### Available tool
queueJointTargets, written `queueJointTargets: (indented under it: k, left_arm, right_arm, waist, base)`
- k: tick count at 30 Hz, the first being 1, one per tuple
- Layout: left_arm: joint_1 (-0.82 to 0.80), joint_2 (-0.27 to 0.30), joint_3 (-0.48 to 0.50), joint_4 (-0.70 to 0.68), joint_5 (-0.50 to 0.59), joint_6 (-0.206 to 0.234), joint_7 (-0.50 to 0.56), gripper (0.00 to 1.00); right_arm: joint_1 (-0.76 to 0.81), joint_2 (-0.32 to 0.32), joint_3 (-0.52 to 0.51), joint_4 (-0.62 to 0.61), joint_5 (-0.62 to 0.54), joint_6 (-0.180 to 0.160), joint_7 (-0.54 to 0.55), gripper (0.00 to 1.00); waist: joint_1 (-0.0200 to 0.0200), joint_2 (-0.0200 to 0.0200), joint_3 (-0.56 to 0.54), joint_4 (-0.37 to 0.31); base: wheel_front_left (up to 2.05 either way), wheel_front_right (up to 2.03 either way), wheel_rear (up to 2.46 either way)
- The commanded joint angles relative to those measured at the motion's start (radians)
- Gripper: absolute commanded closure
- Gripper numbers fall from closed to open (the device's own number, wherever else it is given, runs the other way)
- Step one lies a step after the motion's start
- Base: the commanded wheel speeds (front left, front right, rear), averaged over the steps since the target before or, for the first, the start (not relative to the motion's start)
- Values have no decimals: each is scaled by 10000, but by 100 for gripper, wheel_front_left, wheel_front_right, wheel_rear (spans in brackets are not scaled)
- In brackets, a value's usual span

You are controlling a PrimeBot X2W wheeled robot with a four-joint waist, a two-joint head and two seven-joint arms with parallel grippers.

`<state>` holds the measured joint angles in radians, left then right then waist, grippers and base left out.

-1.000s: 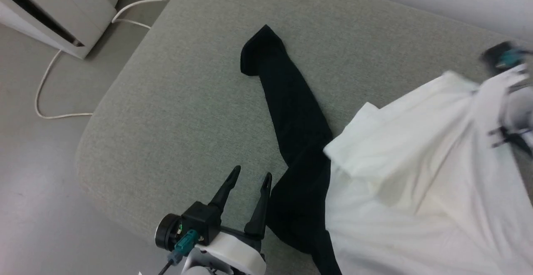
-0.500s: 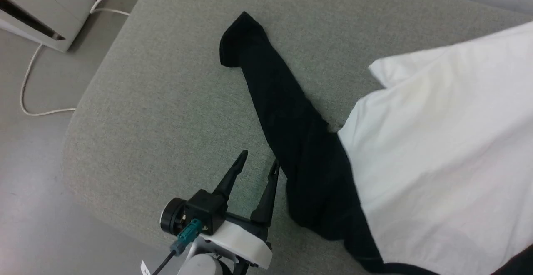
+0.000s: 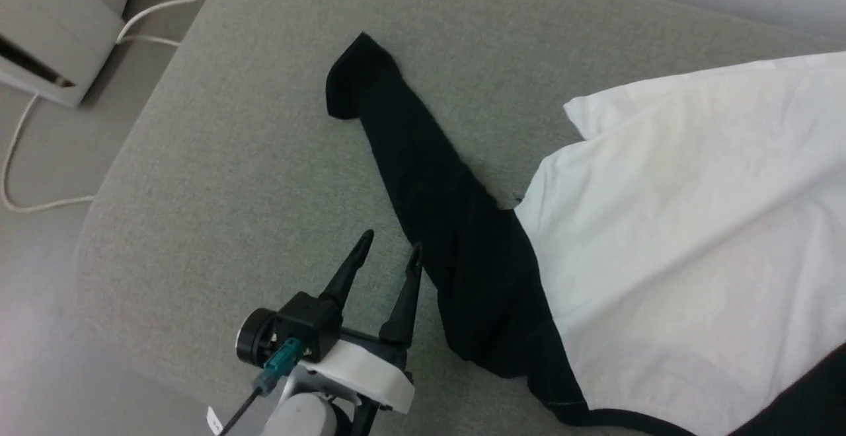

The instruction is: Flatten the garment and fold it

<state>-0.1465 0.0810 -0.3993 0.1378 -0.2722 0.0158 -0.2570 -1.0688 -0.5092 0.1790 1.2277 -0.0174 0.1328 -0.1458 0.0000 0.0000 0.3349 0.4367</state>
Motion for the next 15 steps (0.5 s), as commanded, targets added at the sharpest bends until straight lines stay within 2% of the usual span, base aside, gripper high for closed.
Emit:
queueJointTargets:
  k: [1,8,15]
  left_arm:
    - [9,120,112,52,59,-67,-47,0]
    - [426,413,359,195,-121,-75,-42,0]
    - [1006,618,424,403,-413,-98,134,0]
  right_arm:
    - [251,280,-9,-107,140,-21,-359,0]
    - [1481,1238,91,-1292,1256,-21,-1116,0]
    - [4307,1677,155,-4332,2408,-21,-1155,0]
  waist:
    - [0,0,-769,-727]
    - [0,0,-1891,-1921]
    - [0,0,-2697,-2990]
  base:
    - [0,0,0]
    - [0,0,0]
    - [0,0,0]
